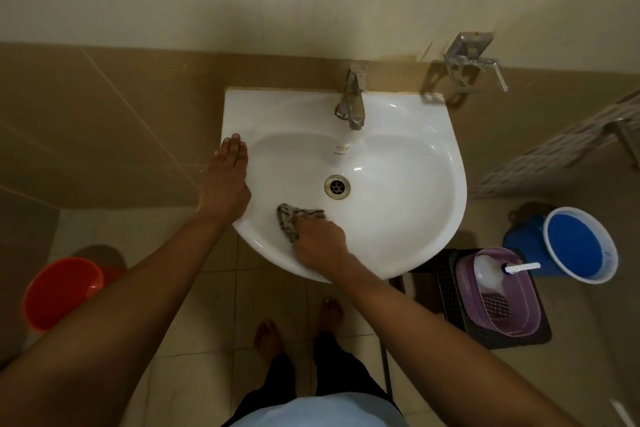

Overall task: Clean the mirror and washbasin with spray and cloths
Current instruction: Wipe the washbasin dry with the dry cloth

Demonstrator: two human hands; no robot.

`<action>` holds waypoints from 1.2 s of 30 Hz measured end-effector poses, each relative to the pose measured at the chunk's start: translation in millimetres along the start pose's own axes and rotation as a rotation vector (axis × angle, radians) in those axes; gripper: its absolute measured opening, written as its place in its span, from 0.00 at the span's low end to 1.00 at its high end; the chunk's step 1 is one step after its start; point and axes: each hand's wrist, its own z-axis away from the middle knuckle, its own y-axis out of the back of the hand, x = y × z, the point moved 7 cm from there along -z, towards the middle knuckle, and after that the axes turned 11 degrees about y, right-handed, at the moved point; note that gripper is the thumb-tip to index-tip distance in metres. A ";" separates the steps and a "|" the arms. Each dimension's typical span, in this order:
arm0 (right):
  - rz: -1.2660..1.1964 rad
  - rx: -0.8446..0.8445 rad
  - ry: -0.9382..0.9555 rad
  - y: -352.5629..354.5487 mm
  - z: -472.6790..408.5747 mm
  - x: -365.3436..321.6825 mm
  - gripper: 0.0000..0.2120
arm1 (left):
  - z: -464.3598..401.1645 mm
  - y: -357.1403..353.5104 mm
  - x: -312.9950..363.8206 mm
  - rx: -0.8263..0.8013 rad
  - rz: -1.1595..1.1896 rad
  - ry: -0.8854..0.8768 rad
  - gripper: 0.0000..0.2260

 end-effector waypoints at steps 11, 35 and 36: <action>-1.275 0.043 -0.197 12.6 2.2 8.7 0.19 | -4.5 17.8 3.4 -0.059 0.254 0.079 0.27; -2.102 0.367 0.042 62.5 40.1 28.1 0.34 | 29.4 51.9 94.7 -0.540 1.017 0.251 0.12; -2.052 0.392 0.061 67.4 42.2 33.7 0.32 | 30.1 54.6 98.3 -0.540 1.043 0.246 0.10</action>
